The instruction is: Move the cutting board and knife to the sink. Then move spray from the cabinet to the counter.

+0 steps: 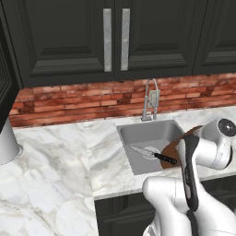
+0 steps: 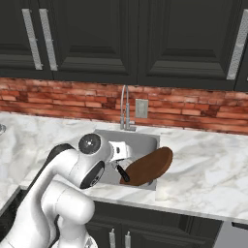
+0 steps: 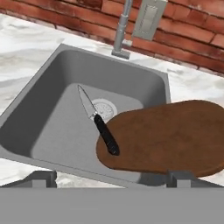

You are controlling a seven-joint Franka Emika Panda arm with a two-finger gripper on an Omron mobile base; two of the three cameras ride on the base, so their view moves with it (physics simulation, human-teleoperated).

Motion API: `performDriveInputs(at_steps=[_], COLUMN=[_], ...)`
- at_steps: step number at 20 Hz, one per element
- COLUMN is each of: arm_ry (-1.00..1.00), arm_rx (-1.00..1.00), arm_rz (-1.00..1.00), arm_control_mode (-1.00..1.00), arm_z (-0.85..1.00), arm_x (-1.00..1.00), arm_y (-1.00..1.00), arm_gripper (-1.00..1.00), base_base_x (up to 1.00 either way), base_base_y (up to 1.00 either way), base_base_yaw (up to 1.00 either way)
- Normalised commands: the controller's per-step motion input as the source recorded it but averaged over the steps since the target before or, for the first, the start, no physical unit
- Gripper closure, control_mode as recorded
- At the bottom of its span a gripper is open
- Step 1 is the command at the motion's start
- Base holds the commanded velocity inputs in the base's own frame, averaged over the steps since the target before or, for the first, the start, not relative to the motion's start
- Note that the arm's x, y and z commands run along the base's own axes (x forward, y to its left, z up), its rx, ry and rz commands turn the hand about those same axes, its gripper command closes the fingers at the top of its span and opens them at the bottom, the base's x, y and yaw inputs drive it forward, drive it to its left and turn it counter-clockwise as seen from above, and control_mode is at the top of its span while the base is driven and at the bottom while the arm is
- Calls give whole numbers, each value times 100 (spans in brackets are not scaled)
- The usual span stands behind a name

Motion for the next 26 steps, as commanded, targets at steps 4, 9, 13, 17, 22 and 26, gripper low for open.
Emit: performDriveInputs(at_steps=[4, 9, 13, 17, 22, 26], arm_ry=[-16, -10, -9, -11, -13, -12], arm_rx=[0, 0, 0, 0, 0, 0], arm_rz=[-8, -6, -5, -8, -10, -12], arm_control_mode=[-100, -100, -100, -100, -100, -100], arm_z=[51, 63, 25, 0, 4, 0], arm_x=[-28, -31, -44, -43, -29, -37], arm_y=[0, 0, 12, 38, 49, 26], arm_gripper=[-100, -100, -100, -100, -100, -100], base_base_x=[0, 0, 0, 0, 0, 0], base_base_y=[0, 0, 0, 0, 0, 0], base_base_yaw=[0, 0, 0, 0, 0, 0])
